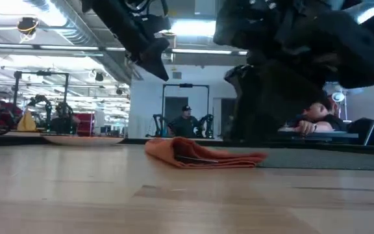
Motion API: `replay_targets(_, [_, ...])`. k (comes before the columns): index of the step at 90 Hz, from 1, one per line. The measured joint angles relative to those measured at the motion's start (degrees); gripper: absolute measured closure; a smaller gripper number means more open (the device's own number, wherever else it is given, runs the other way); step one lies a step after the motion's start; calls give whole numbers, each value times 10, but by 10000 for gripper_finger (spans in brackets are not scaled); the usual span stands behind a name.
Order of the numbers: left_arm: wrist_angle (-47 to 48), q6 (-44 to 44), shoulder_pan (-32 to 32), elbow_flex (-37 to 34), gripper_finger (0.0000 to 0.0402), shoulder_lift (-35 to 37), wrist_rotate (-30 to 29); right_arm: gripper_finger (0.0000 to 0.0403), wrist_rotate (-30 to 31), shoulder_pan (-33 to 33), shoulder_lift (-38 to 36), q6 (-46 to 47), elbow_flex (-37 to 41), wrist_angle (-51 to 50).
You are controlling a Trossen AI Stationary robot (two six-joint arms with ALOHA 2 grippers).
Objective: Set table place
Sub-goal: Fold the orange table napkin
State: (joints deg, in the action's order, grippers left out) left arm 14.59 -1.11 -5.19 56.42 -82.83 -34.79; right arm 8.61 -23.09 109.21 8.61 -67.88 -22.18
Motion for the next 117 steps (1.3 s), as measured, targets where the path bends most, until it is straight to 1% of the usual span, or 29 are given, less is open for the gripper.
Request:
replay_targets(11, [0, -2, 0, 0, 402, 0, 0, 242, 49, 2, 13, 15, 0, -12])
replay_targets(17, [1, -2, 0, 0, 402, 0, 0, 242, 58, 3, 23, 15, 0, -12])
replay_targets(39, [18, -4, 0, 0, 402, 0, 0, 242, 39, 2, 47, 19, -2, -4])
replay_targets(60, [17, -4, 0, 0, 402, 0, 0, 242, 36, 2, 46, 21, -1, -3])
replay_targets(82, [17, -4, 0, 0, 402, 0, 0, 246, 28, 2, 72, 23, -2, 2])
replay_targets(88, [16, -4, 0, 0, 402, 0, 0, 260, 23, 2, 74, 23, -2, 6])
replay_targets(94, [16, -4, 0, 0, 402, 0, 0, 284, 21, 2, 74, 27, -2, 9])
replay_targets(110, [16, -3, 0, 0, 402, 0, 0, 382, 18, 1, 75, 27, -2, 14])
replay_targets(114, [17, -2, 0, 0, 402, 0, 0, 391, 18, 1, 75, 27, -2, 14])
replay_targets(117, [17, -2, 0, 0, 402, 0, 0, 390, 19, 1, 75, 27, -2, 14])
